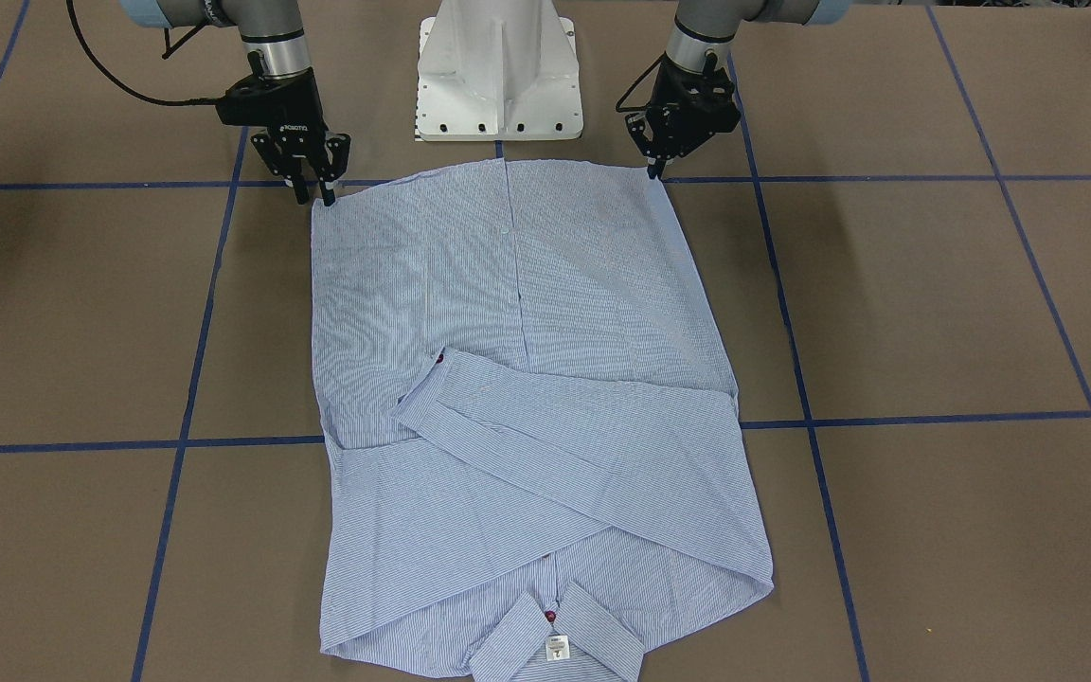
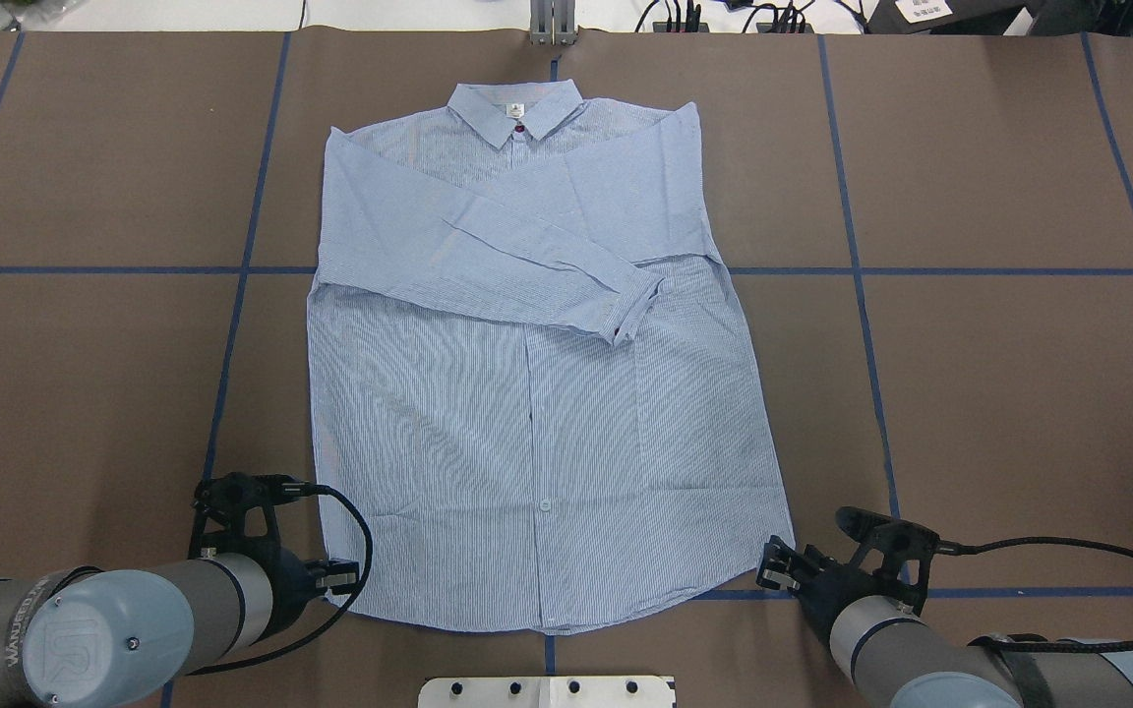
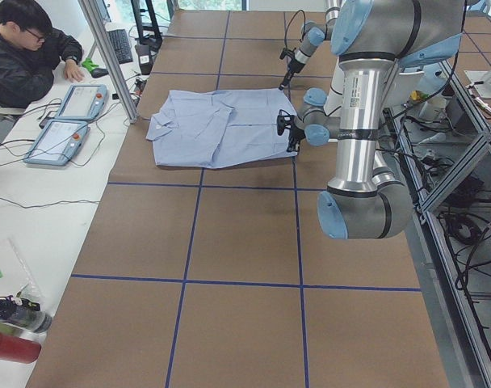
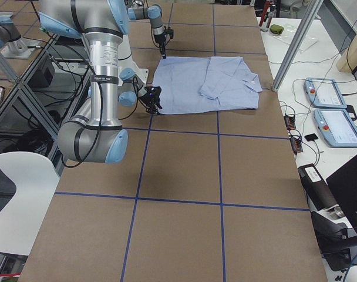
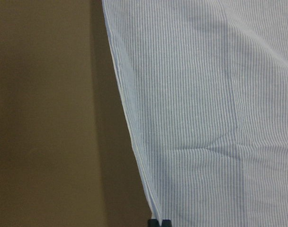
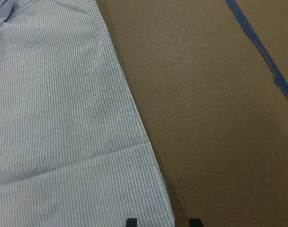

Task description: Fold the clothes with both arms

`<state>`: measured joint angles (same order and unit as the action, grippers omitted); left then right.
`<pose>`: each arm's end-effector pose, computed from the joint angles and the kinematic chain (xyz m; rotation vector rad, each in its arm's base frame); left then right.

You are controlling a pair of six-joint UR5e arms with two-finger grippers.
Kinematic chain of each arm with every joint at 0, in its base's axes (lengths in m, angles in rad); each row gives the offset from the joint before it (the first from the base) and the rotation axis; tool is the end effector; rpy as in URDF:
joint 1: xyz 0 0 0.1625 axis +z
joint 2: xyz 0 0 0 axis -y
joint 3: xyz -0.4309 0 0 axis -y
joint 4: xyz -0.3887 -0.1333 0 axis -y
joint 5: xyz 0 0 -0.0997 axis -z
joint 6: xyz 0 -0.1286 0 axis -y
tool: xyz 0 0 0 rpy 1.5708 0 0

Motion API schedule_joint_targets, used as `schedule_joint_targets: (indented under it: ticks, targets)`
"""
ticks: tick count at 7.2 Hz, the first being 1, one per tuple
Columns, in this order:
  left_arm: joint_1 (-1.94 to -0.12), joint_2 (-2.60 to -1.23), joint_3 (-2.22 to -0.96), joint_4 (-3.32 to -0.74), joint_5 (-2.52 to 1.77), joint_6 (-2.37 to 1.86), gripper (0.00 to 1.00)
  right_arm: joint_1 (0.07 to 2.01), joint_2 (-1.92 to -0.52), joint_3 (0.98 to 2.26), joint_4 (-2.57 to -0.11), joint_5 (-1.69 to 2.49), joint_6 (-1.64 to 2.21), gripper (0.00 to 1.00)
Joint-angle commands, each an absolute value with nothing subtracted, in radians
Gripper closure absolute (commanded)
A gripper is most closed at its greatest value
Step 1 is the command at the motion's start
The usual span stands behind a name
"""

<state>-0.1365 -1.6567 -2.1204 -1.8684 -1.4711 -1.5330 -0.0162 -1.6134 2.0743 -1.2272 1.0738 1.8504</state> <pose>0.4873 -0.2144 0.3572 0.1733 0.9214 -0.1379 -0.4835 -0.1868 0.4267 0.3510 -0.8542 0.4444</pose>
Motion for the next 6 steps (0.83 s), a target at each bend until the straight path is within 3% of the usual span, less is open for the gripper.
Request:
schedule_joint_targets:
  ticks: [1, 6]
  targets:
    - [-0.137, -1.657, -2.121, -1.868, -1.471, -1.534, 1.00, -0.017, -1.612, 2.071, -1.227, 1.075, 1.847, 0.52]
    - [-0.135, -1.658, -2.121, -1.868, -1.473, -1.534, 1.00, -0.002, -1.608, 2.060, -1.227, 1.075, 1.841, 0.58]
